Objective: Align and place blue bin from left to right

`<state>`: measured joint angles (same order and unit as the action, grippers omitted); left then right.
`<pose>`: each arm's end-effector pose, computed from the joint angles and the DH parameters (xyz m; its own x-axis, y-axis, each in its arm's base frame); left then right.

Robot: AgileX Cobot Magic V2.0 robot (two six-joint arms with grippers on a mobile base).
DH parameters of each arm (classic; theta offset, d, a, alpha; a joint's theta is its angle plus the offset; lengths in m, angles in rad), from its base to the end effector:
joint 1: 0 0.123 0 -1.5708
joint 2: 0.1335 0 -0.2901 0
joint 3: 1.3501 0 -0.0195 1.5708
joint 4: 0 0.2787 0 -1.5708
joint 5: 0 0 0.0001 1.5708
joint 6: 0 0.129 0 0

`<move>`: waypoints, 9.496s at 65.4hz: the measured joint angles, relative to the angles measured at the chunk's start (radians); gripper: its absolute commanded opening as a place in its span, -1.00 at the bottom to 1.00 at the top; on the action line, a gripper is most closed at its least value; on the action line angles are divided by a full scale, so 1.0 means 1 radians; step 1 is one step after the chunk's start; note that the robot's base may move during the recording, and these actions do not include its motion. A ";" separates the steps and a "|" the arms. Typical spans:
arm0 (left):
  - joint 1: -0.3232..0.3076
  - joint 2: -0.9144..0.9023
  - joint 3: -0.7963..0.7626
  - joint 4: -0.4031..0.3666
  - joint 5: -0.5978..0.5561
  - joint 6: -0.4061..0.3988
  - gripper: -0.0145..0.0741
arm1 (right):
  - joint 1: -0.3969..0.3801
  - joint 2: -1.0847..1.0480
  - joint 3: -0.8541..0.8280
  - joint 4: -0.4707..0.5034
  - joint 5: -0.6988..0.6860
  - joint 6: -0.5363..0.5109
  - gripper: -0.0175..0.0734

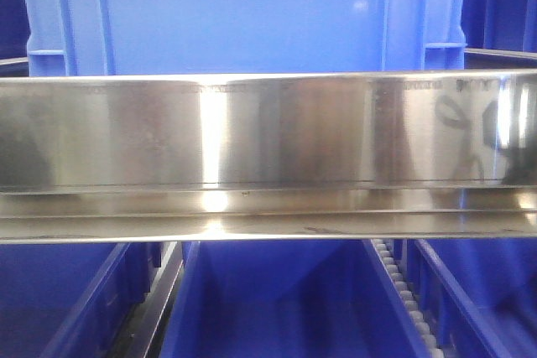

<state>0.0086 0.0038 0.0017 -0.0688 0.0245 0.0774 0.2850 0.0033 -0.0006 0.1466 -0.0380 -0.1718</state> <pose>0.1176 0.0008 0.2122 0.0572 0.0091 -0.9983 -0.0074 0.9999 0.0087 0.1122 0.0321 0.2211 0.1238 0.0099 -0.9923 -0.2728 0.9618 -0.0244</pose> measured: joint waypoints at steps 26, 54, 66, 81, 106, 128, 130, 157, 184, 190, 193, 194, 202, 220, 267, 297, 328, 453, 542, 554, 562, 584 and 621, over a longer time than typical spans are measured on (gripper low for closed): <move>0.000 0.000 0.000 0.000 0.000 0.000 -0.92 | 0.000 0.000 0.000 0.000 0.000 0.000 -0.95; 0.000 0.000 0.000 0.000 -0.003 0.000 -0.92 | 0.000 0.000 0.000 0.000 -0.014 0.000 -0.95; 0.000 0.000 0.003 -0.008 -0.149 0.000 -0.92 | 0.000 0.000 0.000 0.000 -0.097 0.000 -0.95; 0.000 -0.002 -0.026 -0.055 -0.458 0.000 -0.92 | 0.000 -0.003 0.000 -0.002 -0.528 0.000 -0.95; 0.000 0.128 -0.493 -0.062 0.013 0.000 -0.92 | 0.000 0.086 -0.369 -0.004 -0.270 0.000 -0.95; 0.000 0.532 -0.863 -0.062 0.305 0.000 -0.92 | 0.004 0.449 -0.725 -0.004 0.061 0.000 -0.95; 0.000 0.571 -0.887 -0.062 0.319 0.000 -0.92 | 0.004 0.484 -0.750 -0.004 0.078 0.000 -0.95; 0.000 0.811 -1.016 -0.117 0.295 0.000 -0.92 | 0.006 0.749 -0.896 -0.004 0.199 0.000 -0.95; 0.000 0.852 -1.033 -0.144 0.275 0.000 -0.92 | 0.006 0.766 -0.910 -0.004 0.149 0.000 -0.96; 0.000 0.883 -1.083 -0.124 0.331 0.000 -0.92 | 0.006 0.812 -0.967 0.001 0.194 0.012 -0.94; 0.000 0.907 -1.119 -0.110 0.363 0.000 -0.92 | 0.006 0.848 -1.015 0.007 0.221 0.024 -0.94; 0.000 0.919 -1.130 -0.107 0.372 0.000 -0.92 | 0.006 0.860 -1.029 0.010 0.229 0.026 -0.94; -0.024 0.995 -1.222 -0.077 0.422 0.000 -0.92 | 0.007 0.983 -1.159 0.012 0.297 0.034 -0.92; -0.204 1.171 -1.353 -0.033 0.394 -0.046 -0.92 | 0.114 1.213 -1.331 0.012 0.361 0.108 -0.91; -0.328 1.636 -1.883 0.303 0.716 -0.476 -0.92 | 0.260 1.626 -1.813 -0.424 0.773 0.579 -0.91; -0.328 1.749 -2.039 0.342 1.035 -0.525 -0.92 | 0.306 1.744 -1.967 -0.422 0.969 0.598 -0.91; -0.328 1.867 -2.226 0.344 1.161 -0.527 -0.92 | 0.306 1.744 -1.969 -0.420 0.994 0.599 -0.91; -0.328 1.911 -2.169 0.380 1.187 -0.527 0.14 | 0.293 1.860 -1.971 -0.373 0.997 0.582 -0.01; -0.328 1.935 -2.169 0.402 1.187 -0.527 0.13 | 0.293 1.881 -1.973 -0.407 1.010 0.580 -0.12; -0.328 1.939 -2.169 0.418 1.187 -0.527 0.13 | 0.293 1.881 -1.973 -0.407 1.010 0.580 -0.12; -0.328 1.955 -2.169 0.418 1.187 -0.527 0.13 | 0.293 1.881 -1.973 -0.407 1.008 0.580 -0.12; -0.328 1.965 -2.169 0.410 1.187 -0.527 0.00 | 0.293 1.881 -1.975 -0.407 0.993 0.580 -0.12; -0.338 1.966 -2.169 0.379 1.187 -0.527 -0.92 | 0.291 1.881 -1.979 -0.418 0.992 0.580 -0.98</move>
<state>-0.3297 1.9703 -2.1671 0.3106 1.2110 -0.4497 0.5763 1.8847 -1.9793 -0.2716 0.9535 0.4083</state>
